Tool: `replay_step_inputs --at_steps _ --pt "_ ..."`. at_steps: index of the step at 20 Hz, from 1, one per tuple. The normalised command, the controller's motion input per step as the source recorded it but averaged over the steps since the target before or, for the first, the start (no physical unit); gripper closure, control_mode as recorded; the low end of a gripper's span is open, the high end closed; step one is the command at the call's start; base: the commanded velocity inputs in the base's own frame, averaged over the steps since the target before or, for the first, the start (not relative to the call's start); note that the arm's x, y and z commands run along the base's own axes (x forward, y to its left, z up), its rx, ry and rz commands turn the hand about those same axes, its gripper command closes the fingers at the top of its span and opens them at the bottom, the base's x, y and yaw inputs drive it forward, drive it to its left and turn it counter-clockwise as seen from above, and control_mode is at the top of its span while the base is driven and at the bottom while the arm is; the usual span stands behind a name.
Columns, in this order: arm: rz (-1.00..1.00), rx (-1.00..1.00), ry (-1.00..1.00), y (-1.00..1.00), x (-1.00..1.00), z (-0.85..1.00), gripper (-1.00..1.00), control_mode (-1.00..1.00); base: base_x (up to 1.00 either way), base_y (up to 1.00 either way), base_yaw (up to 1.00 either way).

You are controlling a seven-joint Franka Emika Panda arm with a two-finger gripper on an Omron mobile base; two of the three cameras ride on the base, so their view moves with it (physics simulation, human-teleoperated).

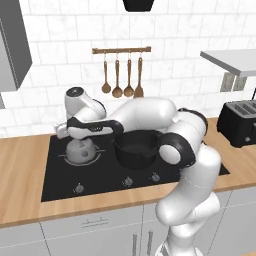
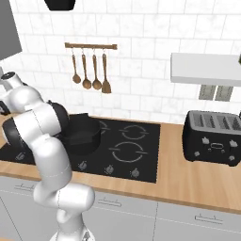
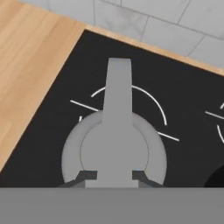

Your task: Pick the kettle from the counter and place it on a stove burner. Then turn the burner on.

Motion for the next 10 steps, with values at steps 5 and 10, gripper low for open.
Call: replay_step_inputs --at_steps 5,10 --pt "-0.08 0.00 0.00 -0.01 0.48 0.00 1.00 -1.00 0.00 0.00 0.00" --pt "-0.08 0.00 0.02 -0.01 0.23 0.00 1.00 -1.00 0.00 0.00 0.00"
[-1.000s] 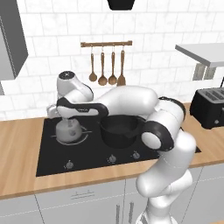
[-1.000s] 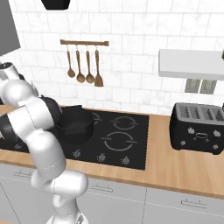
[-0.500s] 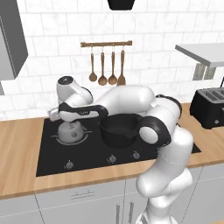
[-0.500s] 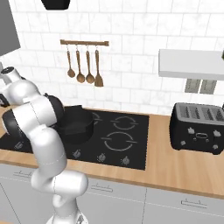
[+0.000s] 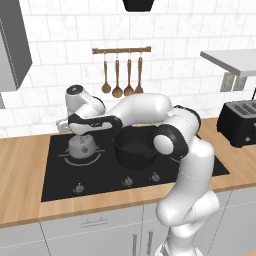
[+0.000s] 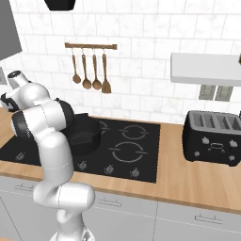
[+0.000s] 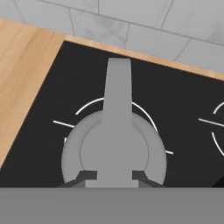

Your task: Pick the kettle from the counter and place it on a stove burner. Then turn the burner on.

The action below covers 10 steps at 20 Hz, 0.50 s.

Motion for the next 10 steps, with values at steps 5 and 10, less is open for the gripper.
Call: replay_step_inputs --at_steps 5,10 --pt "-0.08 0.00 0.01 -0.17 0.00 -0.25 1.00 -1.00 0.00 0.00 0.00" --pt "-0.04 0.00 0.00 -0.11 -0.01 -0.44 1.00 -1.00 0.00 0.00 0.00"
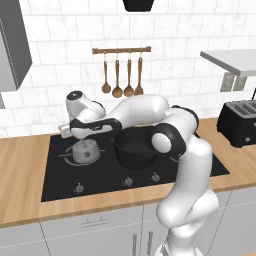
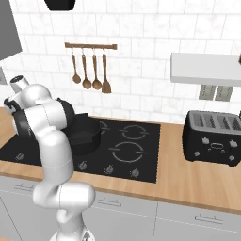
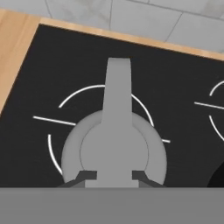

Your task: Pick the kettle from the counter and place it on a stove burner. Then turn the burner on.

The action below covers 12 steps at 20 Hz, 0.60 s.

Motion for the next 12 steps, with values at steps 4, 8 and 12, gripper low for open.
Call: replay_step_inputs --at_steps 4,8,12 --pt "0.00 0.00 0.00 0.00 0.00 -0.31 1.00 -1.00 0.00 0.00 0.00" --pt "0.00 0.00 -0.06 0.00 0.00 -0.04 1.00 -1.00 0.00 0.00 0.00" --pt "0.00 0.00 -0.04 0.00 0.05 0.00 1.00 -1.00 0.00 0.00 0.00"
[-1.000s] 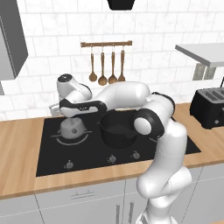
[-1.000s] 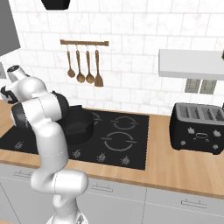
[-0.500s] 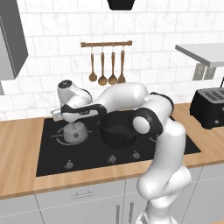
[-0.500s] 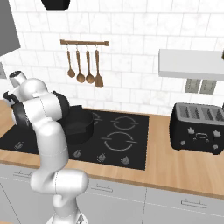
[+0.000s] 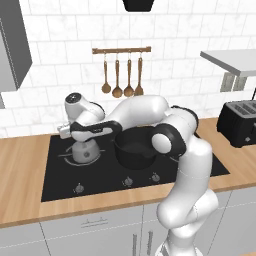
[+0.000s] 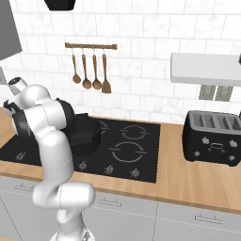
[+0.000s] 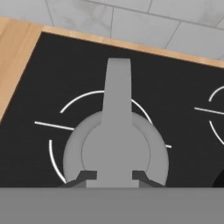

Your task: Pick the kettle from the counter and place it on a stove burner. Then turn the burner on.

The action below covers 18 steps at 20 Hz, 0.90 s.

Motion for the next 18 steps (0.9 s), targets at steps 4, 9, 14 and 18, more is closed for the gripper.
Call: replay_step_inputs --at_steps 4,9,14,18 --pt "0.00 0.00 0.00 0.00 0.00 0.00 1.00 -1.00 0.00 0.00 0.00" --pt "0.00 0.00 0.00 0.00 0.00 0.00 -1.00 -1.00 0.00 0.00 0.00" --pt "0.00 0.00 0.00 0.00 0.00 0.00 -1.00 -1.00 0.00 0.00 0.00" --pt "0.00 0.00 0.00 0.00 -0.01 0.00 -1.00 -1.00 0.00 0.00 0.00"
